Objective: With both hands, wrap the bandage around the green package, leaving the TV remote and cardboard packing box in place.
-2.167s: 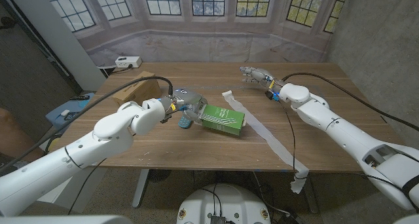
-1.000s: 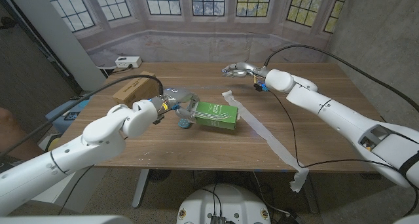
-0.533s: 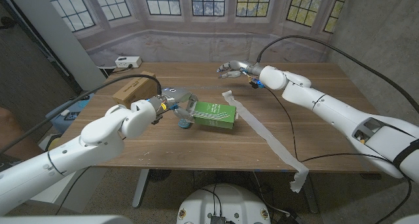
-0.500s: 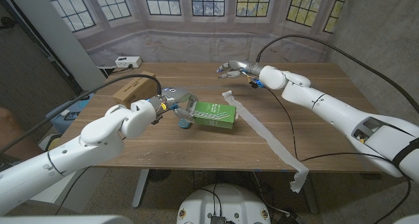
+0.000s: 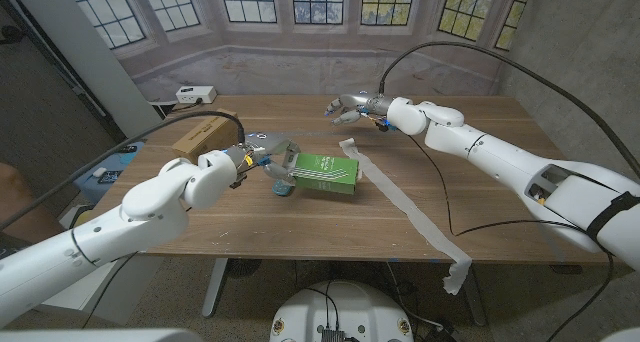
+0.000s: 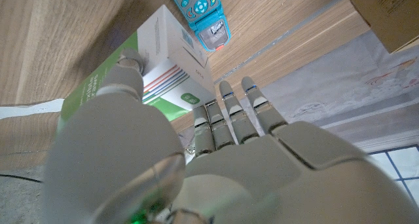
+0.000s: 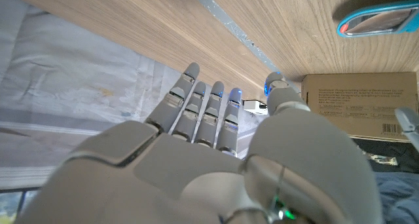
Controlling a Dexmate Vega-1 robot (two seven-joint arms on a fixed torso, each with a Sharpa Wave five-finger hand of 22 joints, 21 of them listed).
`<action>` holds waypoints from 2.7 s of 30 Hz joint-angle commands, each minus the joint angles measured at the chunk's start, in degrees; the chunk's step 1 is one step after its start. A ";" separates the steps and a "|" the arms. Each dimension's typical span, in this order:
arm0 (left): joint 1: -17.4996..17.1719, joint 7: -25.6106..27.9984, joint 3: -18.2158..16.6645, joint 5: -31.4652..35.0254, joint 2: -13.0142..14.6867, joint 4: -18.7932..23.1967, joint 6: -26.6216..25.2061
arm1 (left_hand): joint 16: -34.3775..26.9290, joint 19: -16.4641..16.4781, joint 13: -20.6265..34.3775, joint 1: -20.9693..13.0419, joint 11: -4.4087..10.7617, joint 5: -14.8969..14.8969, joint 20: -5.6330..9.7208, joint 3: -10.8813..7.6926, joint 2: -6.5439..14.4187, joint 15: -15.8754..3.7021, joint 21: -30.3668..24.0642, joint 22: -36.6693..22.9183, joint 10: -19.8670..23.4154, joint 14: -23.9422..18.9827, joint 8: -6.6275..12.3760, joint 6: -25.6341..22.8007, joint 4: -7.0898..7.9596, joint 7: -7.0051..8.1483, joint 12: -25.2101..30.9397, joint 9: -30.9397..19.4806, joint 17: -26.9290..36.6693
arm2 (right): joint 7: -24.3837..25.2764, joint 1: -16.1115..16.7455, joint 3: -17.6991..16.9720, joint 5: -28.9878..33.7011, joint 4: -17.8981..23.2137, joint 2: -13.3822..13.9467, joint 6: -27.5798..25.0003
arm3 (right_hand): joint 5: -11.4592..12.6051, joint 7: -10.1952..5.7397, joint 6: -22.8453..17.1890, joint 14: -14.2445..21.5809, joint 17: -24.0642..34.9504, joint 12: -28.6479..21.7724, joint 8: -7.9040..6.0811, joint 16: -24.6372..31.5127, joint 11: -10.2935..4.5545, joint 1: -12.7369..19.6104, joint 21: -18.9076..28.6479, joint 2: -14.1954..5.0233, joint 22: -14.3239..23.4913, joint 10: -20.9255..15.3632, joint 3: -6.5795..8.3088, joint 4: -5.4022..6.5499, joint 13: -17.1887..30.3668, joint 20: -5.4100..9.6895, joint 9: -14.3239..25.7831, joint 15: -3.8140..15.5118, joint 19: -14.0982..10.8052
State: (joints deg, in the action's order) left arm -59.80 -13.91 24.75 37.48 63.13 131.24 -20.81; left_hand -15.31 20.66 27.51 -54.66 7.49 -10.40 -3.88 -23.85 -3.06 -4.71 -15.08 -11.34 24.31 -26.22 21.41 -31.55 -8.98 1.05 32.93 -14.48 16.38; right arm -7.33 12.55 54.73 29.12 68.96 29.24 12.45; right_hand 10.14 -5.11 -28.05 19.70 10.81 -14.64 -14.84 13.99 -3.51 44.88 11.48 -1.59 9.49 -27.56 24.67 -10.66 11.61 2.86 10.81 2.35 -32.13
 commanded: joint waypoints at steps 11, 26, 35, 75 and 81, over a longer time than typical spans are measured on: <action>2.53 -1.18 1.71 0.21 -0.62 -0.98 0.62 | 0.17 -0.15 0.51 -1.97 0.14 -0.26 0.51 -0.20 2.22 -0.14 0.11 -0.22 0.64 -0.18 1.93 -3.74 0.28 1.77 0.35 -0.02 0.36 | -1.32 -4.53 3.81 8.11 -4.65 -0.25 3.08 | 0.60 -0.97 -1.98 1.40 0.12 -0.57 -0.32 0.03 -1.35 3.00 0.30 1.20 0.17 -2.62 -0.21 0.00 0.22 2.04 0.20 6.04 -1.14; 2.94 -1.87 2.24 0.86 -1.03 -0.44 0.38 | 0.34 -0.65 0.76 -1.84 0.37 -0.28 0.71 -0.22 2.37 -0.22 0.30 -0.21 0.80 -0.32 2.13 -3.67 0.39 1.80 0.40 0.08 0.57 | -3.30 -4.51 4.88 9.91 -5.06 0.13 1.08 | 0.66 -1.24 -3.47 2.21 0.35 -0.72 -0.49 0.13 -1.58 3.95 0.08 1.80 0.19 -3.92 -0.62 0.47 0.35 2.15 0.25 6.66 -1.30; 3.03 -1.98 2.50 1.24 -1.35 -0.38 0.40 | 0.35 -0.81 0.90 -2.02 0.29 -0.28 0.80 -0.10 2.46 -0.27 0.36 -0.19 0.76 -0.25 2.33 -3.76 0.32 1.71 0.38 0.09 0.79 | -2.69 -4.01 5.47 10.59 -6.01 -0.12 0.19 | 0.78 -1.55 -5.26 3.38 0.52 -1.12 -0.87 0.44 -1.82 4.89 0.16 1.98 0.24 -5.51 -0.77 0.55 0.45 2.36 0.28 7.07 -1.93; 3.82 -2.42 3.35 1.85 -2.50 -1.34 1.44 | 0.74 -1.07 1.40 -2.16 0.50 -0.37 0.97 -0.21 2.61 -0.41 0.45 -0.16 1.02 -0.65 3.09 -4.01 0.26 1.67 0.41 0.09 1.10 | 3.59 -4.58 9.32 11.45 -12.65 -3.68 -0.51 | 1.03 -2.87 -12.83 8.79 1.52 -3.08 -2.29 1.92 -3.82 9.32 0.68 2.09 0.40 -13.56 -1.33 0.86 0.74 3.50 0.36 9.93 -5.65; 3.93 -2.57 3.62 2.08 -2.72 -1.35 1.51 | 0.80 -1.06 1.48 -2.09 0.69 -0.37 1.01 -0.21 2.66 -0.50 0.44 -0.15 1.18 -0.73 3.17 -3.98 0.32 1.64 0.45 0.13 1.16 | 4.51 -4.33 9.53 11.71 -12.34 -3.64 -1.11 | 1.07 -2.88 -14.97 10.52 1.86 -4.09 -2.81 2.42 -3.69 10.19 0.73 1.96 0.43 -15.93 -1.28 0.88 1.18 3.90 0.40 10.15 -6.31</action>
State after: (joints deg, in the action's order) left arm -56.03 -16.35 28.01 39.22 60.75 129.99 -19.47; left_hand -14.62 19.64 28.83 -54.57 7.79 -10.38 -2.86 -23.86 -2.97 -5.12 -14.85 -11.33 24.61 -26.62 21.48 -31.75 -8.98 1.25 33.14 -14.23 17.44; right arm -4.39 8.14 63.59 40.48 56.87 25.84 11.93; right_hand 10.62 -7.86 -42.30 29.27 12.41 -18.26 -17.07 15.94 -7.27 54.21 11.94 0.40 9.75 -42.59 23.23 -9.87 12.41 3.47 11.08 2.85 -38.06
